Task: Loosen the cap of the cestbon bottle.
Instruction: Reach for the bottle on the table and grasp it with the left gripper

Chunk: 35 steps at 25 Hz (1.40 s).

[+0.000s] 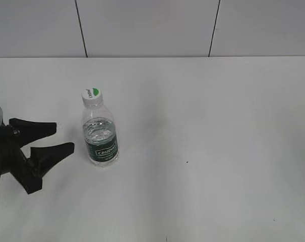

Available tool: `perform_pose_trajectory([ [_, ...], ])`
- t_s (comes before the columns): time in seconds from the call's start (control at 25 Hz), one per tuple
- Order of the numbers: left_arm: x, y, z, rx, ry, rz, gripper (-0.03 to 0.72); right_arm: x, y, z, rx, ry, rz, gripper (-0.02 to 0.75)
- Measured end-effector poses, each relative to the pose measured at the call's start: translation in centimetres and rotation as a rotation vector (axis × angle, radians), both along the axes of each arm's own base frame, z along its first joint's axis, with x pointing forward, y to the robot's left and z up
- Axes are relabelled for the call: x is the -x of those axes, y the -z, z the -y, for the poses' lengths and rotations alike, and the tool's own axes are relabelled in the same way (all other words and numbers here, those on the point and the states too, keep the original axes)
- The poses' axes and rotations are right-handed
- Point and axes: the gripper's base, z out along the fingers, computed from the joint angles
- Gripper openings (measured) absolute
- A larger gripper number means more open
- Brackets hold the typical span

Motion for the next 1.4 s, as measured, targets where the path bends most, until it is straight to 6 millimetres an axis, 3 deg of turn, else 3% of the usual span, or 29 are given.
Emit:
perform_pose_trajectory([
  [0.08, -0.7, 0.3, 0.2, 0.002, 0.041, 0.002, 0.440, -1.3, 0.7, -0.4, 0.011, -0.017, -0.057, 0.569],
  [0.36, -3.6, 1.0, 0.8, 0.023, 0.179, 0.058, 0.519, -2.5, 1.6, -1.4, 0.020, -0.068, -0.106, 0.569],
  [0.76, -5.1, 3.2, 1.0, 0.025, 0.221, 0.020, 0.547, -2.7, 1.5, -1.4, 0.020, -0.066, -0.086, 0.569],
  [1.12, -6.8, 3.2, 4.0, 0.017, 0.318, 0.077, 0.548, -2.7, 1.5, -1.4, 0.019, -0.066, -0.084, 0.569],
  [1.4, -7.4, 3.8, 4.5, -0.037, 0.319, 0.057, 0.548, -2.7, 1.5, -1.4, 0.019, -0.066, -0.084, 0.569],
])
